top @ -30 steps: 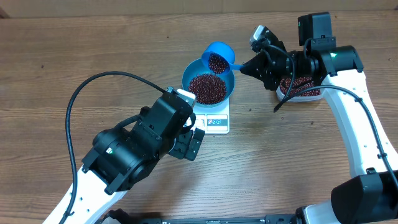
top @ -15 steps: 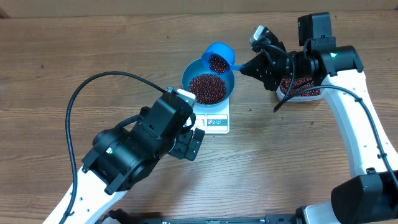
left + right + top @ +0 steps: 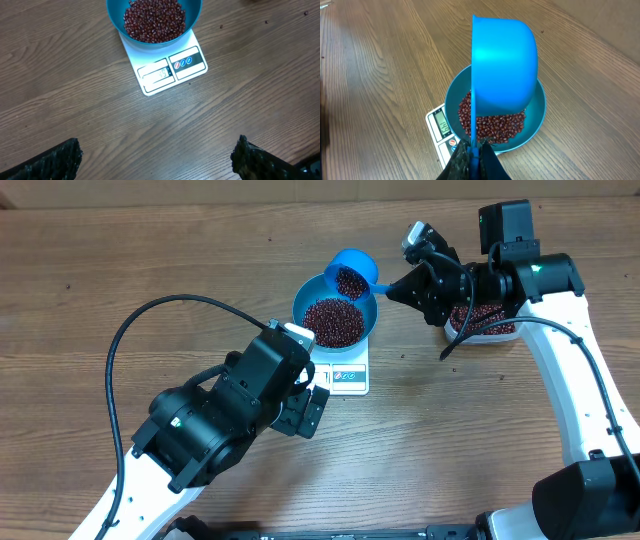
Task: Scoop item into bowl and weigh 150g on scale
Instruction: 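Keep the blue scoop tilted over the teal bowl, trickling beans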
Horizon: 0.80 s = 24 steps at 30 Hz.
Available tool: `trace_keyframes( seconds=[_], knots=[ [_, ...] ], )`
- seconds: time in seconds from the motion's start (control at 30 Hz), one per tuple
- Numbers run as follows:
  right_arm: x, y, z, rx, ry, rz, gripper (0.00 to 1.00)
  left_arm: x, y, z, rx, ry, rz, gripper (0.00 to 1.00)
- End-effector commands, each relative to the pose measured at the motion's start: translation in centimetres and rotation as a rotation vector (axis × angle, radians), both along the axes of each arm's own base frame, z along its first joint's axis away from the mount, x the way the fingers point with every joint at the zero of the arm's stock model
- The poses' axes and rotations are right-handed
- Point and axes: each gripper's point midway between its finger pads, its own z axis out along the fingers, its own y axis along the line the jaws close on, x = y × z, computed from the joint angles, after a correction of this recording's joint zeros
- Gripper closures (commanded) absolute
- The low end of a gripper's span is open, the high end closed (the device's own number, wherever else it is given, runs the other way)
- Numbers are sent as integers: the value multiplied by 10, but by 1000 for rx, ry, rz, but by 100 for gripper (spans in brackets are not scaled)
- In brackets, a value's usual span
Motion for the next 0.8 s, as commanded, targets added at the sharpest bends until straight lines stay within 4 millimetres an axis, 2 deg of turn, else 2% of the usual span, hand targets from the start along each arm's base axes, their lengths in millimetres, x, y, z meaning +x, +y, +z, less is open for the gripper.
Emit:
trace_keyframes(
  seconds=[0.0,0.77],
  knots=[
    [-1,2,11,21,-22,8,96,3,2,10,-4,-36,-5,1],
    [-5,2,9,8,-27,28,96,3,2,10,-4,-36,-5,1]
  ],
)
